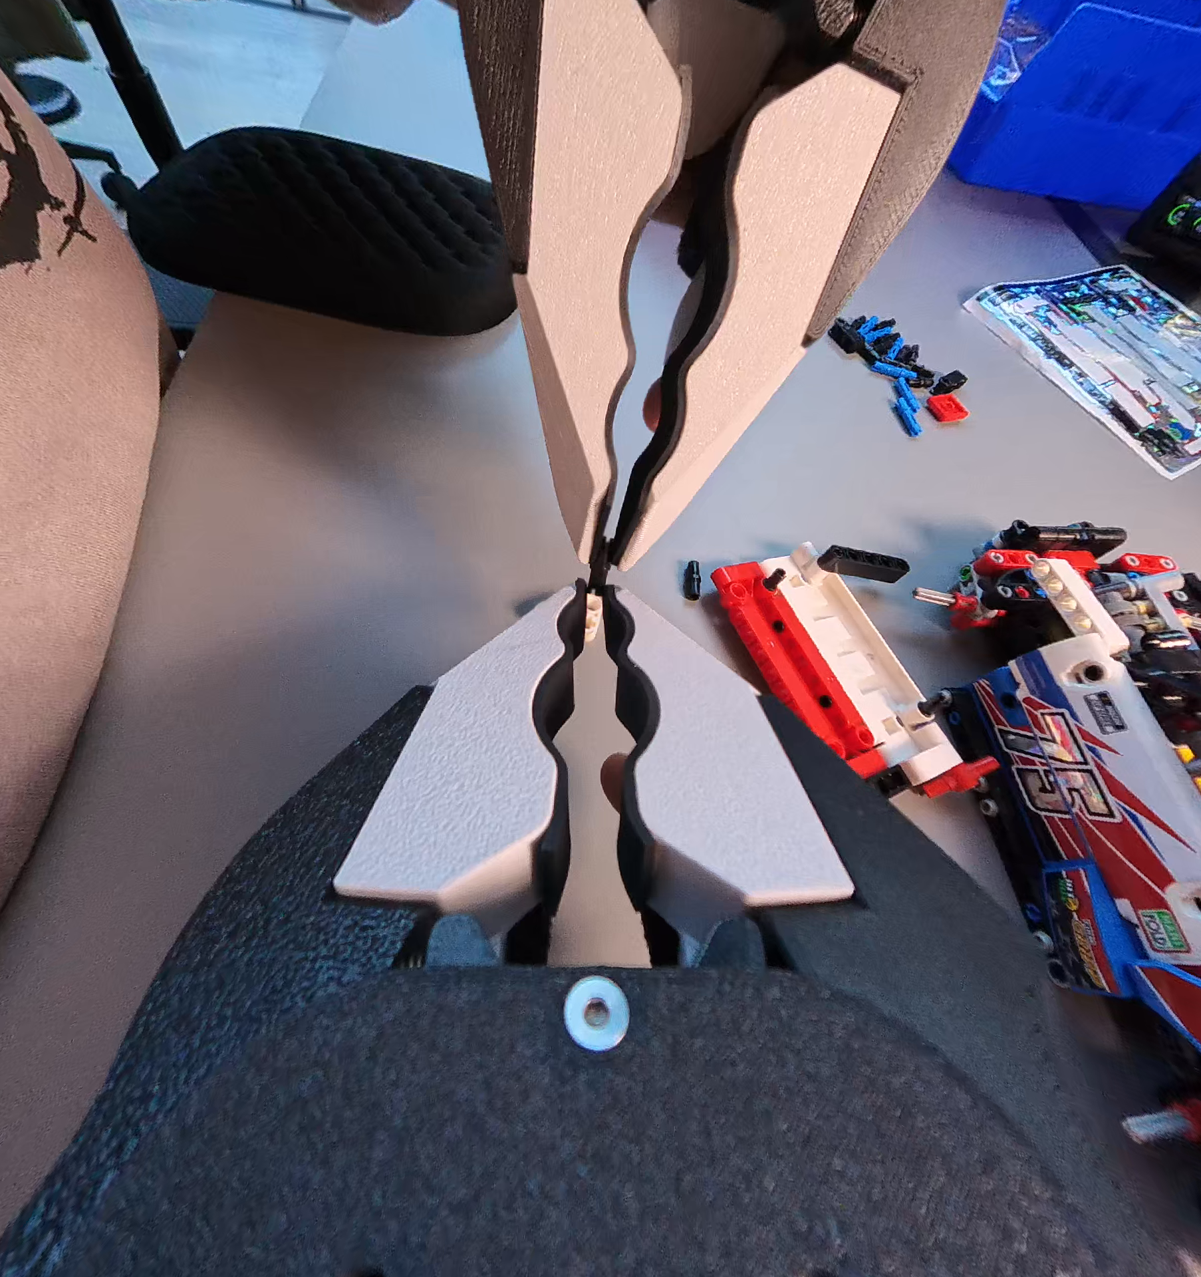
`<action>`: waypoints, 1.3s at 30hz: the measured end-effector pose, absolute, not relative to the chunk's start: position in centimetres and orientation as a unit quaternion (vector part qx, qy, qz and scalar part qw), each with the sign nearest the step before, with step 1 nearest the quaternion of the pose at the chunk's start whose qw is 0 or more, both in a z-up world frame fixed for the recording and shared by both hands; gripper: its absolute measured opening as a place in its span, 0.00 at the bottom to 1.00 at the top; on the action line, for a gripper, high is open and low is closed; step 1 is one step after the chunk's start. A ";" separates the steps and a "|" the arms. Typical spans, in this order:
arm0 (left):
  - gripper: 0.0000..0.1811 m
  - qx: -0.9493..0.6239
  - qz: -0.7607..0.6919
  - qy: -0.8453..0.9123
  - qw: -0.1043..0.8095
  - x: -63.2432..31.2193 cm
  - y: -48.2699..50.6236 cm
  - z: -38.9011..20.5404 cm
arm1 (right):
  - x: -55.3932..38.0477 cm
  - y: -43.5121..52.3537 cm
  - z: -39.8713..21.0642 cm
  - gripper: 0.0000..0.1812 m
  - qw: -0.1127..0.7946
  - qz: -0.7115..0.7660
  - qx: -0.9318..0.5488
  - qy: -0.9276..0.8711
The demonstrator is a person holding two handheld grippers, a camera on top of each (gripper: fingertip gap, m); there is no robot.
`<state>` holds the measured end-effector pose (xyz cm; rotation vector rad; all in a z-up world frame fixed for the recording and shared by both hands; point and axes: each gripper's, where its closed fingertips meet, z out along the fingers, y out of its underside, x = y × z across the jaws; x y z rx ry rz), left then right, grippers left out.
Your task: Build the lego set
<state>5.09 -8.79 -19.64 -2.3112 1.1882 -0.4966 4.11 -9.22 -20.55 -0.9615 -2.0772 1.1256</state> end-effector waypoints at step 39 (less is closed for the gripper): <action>0.01 -0.852 -0.091 0.509 0.083 4.5 -10.0 -23.6 | 5.5 -6.1 -23.3 0.16 0.243 0.374 -0.410 -0.796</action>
